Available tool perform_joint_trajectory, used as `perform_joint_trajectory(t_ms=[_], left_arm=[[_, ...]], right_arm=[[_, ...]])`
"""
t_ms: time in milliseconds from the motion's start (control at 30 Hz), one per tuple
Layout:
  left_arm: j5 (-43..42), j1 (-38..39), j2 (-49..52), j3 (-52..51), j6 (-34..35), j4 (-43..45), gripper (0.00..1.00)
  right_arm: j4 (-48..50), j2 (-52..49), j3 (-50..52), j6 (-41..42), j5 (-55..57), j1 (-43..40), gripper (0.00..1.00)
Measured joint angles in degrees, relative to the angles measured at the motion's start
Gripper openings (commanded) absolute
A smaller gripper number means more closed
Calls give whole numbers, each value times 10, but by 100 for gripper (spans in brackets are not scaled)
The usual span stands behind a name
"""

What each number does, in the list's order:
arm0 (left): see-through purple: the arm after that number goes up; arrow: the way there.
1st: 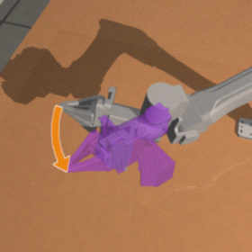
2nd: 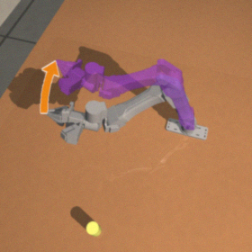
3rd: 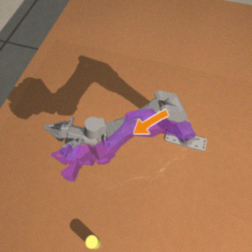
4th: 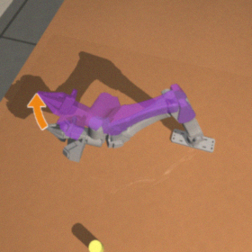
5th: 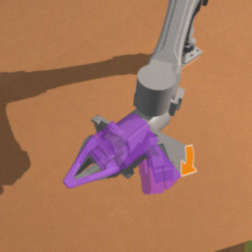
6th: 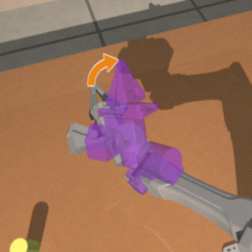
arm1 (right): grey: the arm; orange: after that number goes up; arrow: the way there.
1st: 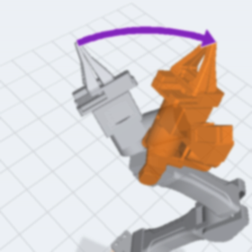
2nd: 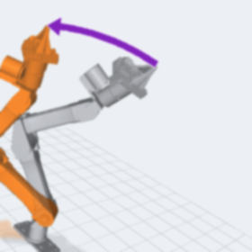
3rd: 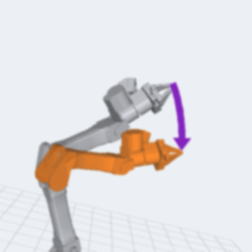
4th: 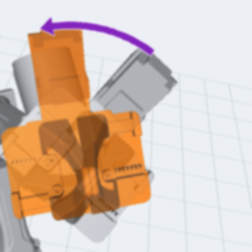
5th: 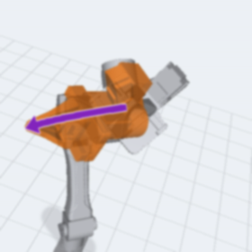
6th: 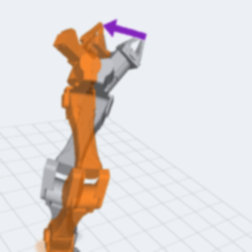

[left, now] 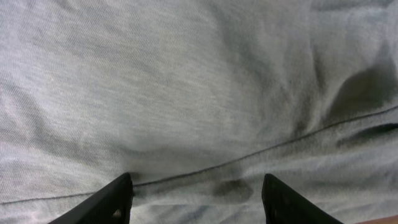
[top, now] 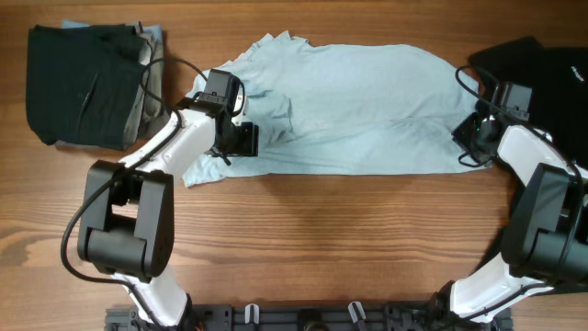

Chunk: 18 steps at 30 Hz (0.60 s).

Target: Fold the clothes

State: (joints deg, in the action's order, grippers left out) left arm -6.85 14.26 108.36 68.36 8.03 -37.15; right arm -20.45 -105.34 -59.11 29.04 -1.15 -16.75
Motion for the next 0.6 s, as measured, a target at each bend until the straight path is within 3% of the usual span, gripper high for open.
perform_joint_trajectory(t_ms=[433,533,600], left_arm=[[0,0,0,0,0,0,66],[0,0,0,0,0,1,66],[0,0,0,0,0,0,66]], right_arm=[[69,0,0,-24,-31,0,15],[100,0,0,-38,-31,0,19],[122,0,0,-53,-29,0,30]])
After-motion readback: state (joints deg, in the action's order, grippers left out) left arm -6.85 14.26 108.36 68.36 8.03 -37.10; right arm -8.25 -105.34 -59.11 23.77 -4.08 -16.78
